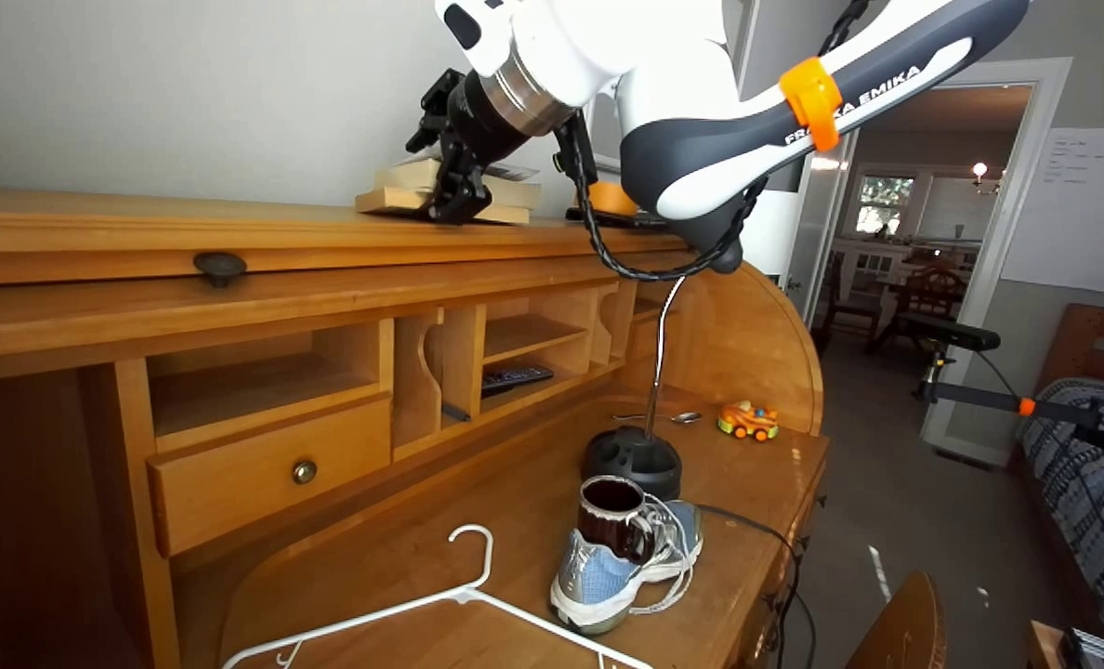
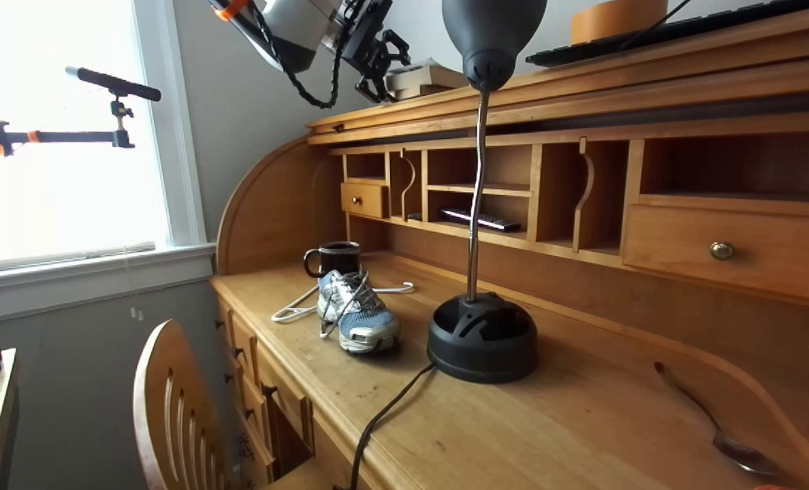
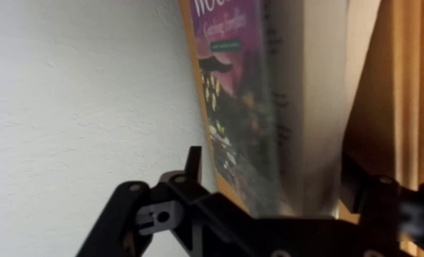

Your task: Move the books to the topmost part of the desk

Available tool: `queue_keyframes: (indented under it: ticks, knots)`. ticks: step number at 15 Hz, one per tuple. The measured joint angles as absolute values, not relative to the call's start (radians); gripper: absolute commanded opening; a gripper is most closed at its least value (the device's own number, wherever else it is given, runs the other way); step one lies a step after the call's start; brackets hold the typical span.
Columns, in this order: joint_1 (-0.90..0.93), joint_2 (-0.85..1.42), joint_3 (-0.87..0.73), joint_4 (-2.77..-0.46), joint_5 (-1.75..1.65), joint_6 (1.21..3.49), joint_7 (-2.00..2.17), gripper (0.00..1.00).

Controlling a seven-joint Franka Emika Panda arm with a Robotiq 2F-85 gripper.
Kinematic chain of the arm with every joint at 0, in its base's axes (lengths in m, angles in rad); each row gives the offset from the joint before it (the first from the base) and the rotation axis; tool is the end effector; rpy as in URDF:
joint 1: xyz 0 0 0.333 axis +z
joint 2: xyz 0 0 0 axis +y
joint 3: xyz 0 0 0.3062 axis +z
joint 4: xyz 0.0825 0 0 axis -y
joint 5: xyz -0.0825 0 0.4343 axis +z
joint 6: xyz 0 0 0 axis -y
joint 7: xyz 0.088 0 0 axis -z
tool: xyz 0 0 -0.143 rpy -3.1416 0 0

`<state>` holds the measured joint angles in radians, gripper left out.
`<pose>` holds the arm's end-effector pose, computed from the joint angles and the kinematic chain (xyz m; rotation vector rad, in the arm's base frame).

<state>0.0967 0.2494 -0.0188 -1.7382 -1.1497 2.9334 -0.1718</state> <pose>0.7336 0.1101 0.4659 1.7715 1.3218 0.9398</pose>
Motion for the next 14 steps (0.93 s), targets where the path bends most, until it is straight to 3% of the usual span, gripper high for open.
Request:
queue_keyframes:
  ticks: [14]
  knots:
    - [0.077, 0.164, 0.061, -1.784, -0.774, 2.883, -0.224, 1.0]
